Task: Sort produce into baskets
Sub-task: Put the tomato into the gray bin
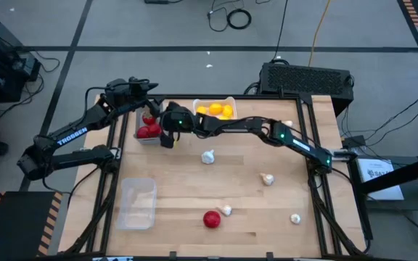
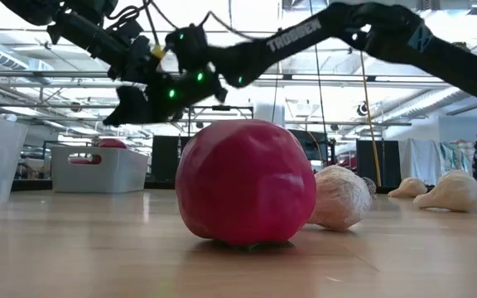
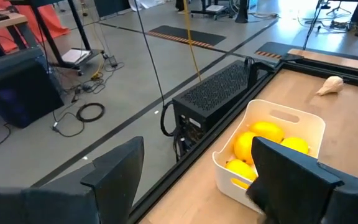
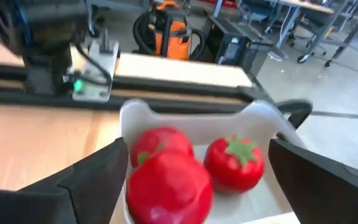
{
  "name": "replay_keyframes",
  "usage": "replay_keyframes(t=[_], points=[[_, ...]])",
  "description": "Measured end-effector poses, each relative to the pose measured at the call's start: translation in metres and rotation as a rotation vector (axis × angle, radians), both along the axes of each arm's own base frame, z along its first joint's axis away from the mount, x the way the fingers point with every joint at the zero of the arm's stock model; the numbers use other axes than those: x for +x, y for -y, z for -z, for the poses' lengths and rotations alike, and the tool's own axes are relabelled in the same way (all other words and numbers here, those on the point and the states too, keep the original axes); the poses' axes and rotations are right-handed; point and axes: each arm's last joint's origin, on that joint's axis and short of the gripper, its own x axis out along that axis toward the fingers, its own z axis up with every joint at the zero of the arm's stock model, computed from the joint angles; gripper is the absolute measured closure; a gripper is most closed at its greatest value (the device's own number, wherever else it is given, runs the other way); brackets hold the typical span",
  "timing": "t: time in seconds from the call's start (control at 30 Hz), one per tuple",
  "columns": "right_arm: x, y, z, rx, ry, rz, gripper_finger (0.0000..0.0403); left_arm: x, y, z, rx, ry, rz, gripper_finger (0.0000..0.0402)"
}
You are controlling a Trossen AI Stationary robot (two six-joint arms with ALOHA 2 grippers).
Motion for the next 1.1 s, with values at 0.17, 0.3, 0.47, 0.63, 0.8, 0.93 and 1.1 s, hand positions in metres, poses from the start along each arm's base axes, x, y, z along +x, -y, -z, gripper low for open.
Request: replay_keyframes(t=[0.17,0.3,0.47,0.63,0.8,0.93,1.1], points=[[-0.010,0.003,-0.029,0.022,-0.008,0.018,0.0028,0.000,0.000,0.000,-0.003,-0.004,-0.003,0.0096],[-0.016,0.003,-0.032,0.064,-0.080,0.031,0.0028,-0.001,0.000,0.003,-0.020,-0.020,-0.003,0.0096],[-0.028,-0.010,-0.041,0.107,-0.218,0.012,0.0028,-0.001,0.001,0.009,-0.039,-0.027,0.008,0.0096],[-0.045,-0.033,-0.060,0.175,-0.339,0.006,0.0028,0.001,0.004,0.019,-0.062,-0.033,0.036,0.0096],[-0.060,-0.067,-0.067,0.241,-0.482,-0.007,0.0028,0.007,0.011,0.022,-0.100,-0.017,0.072,0.0096],[-0.066,-0.096,-0.060,0.256,-0.598,-0.037,0.0028,0.014,0.019,0.022,-0.108,-0.014,0.123,0.0096],[-0.069,-0.128,-0.058,0.249,-0.641,-0.083,0.0028,0.021,0.030,0.022,-0.107,-0.016,0.186,0.0096]])
